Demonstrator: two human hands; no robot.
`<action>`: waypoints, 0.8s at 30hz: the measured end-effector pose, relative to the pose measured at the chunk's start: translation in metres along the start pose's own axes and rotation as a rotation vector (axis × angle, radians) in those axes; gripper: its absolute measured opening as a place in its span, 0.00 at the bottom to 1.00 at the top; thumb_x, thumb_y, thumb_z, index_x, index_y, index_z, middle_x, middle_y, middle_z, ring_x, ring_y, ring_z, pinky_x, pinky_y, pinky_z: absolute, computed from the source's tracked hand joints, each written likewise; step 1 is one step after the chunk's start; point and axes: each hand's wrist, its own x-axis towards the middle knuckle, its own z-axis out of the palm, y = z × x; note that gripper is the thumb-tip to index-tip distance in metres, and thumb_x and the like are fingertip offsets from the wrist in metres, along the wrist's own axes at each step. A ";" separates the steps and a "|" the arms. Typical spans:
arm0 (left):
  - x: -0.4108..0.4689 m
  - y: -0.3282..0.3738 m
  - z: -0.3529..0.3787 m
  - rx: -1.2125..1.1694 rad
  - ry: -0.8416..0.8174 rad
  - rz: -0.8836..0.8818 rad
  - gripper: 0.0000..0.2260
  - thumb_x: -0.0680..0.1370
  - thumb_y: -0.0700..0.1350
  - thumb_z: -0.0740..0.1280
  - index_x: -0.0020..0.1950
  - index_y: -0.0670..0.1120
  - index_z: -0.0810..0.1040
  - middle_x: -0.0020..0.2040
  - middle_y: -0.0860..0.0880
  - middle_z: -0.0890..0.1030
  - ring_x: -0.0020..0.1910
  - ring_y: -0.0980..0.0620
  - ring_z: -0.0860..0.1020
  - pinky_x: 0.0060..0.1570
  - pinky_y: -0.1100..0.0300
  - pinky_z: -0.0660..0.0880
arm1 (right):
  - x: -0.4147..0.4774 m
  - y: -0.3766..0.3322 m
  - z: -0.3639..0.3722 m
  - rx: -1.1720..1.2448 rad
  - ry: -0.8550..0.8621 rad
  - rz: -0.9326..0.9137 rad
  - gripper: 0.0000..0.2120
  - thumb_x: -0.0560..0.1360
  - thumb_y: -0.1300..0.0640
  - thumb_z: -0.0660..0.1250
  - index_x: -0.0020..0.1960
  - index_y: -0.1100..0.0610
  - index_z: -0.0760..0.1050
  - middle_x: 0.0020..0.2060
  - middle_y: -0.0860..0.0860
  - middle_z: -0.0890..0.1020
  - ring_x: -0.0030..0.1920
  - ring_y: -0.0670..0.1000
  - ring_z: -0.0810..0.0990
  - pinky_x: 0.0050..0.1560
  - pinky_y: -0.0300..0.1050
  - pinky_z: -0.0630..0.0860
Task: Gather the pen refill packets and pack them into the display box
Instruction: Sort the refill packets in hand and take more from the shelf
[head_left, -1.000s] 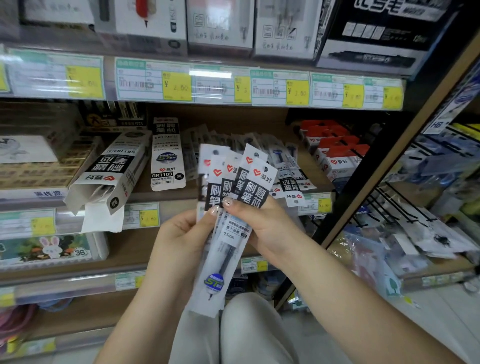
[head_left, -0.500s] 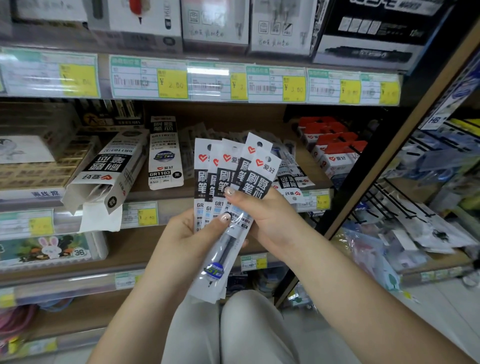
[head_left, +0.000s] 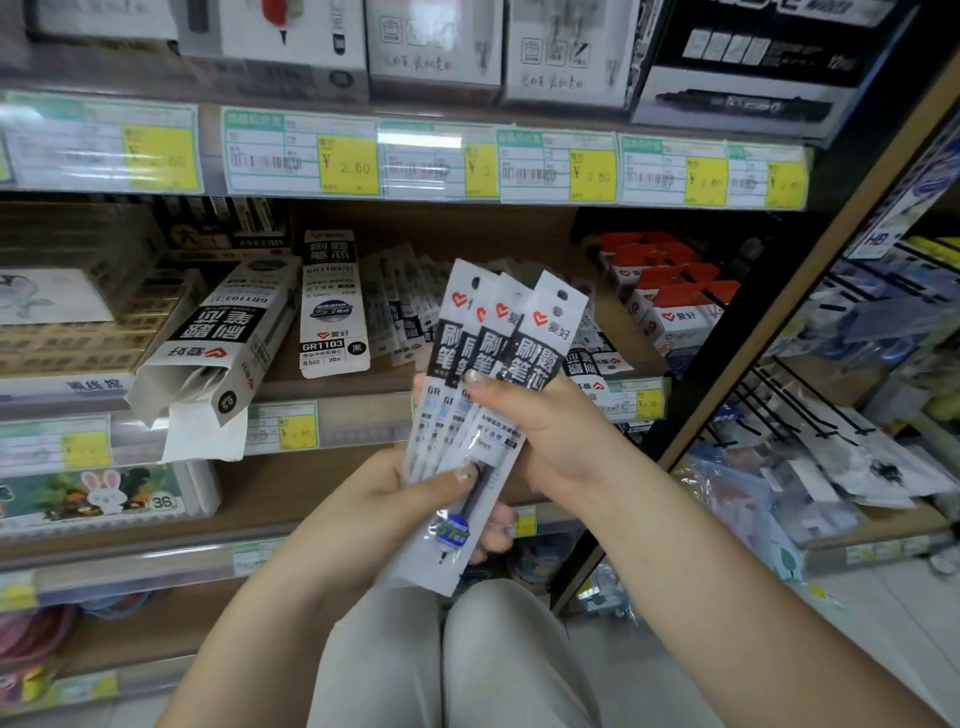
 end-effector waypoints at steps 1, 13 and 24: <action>0.000 -0.001 -0.002 0.022 -0.017 -0.009 0.07 0.70 0.45 0.68 0.40 0.44 0.85 0.40 0.36 0.83 0.34 0.44 0.83 0.33 0.56 0.79 | 0.001 0.000 0.000 0.021 -0.003 -0.002 0.11 0.72 0.65 0.67 0.55 0.61 0.77 0.54 0.59 0.81 0.58 0.61 0.79 0.61 0.61 0.73; -0.017 0.026 -0.073 0.814 1.192 0.587 0.05 0.75 0.44 0.65 0.49 0.48 0.73 0.47 0.49 0.78 0.48 0.45 0.77 0.45 0.51 0.73 | 0.016 -0.006 0.022 -0.043 -0.043 -0.109 0.09 0.76 0.67 0.61 0.52 0.59 0.77 0.44 0.54 0.85 0.47 0.49 0.84 0.52 0.46 0.79; 0.006 0.030 -0.136 1.094 1.227 0.315 0.13 0.80 0.43 0.58 0.38 0.38 0.68 0.31 0.38 0.71 0.33 0.40 0.69 0.31 0.54 0.61 | 0.009 -0.003 0.031 -0.157 0.020 -0.169 0.11 0.77 0.68 0.61 0.56 0.59 0.75 0.49 0.55 0.84 0.48 0.48 0.84 0.50 0.42 0.80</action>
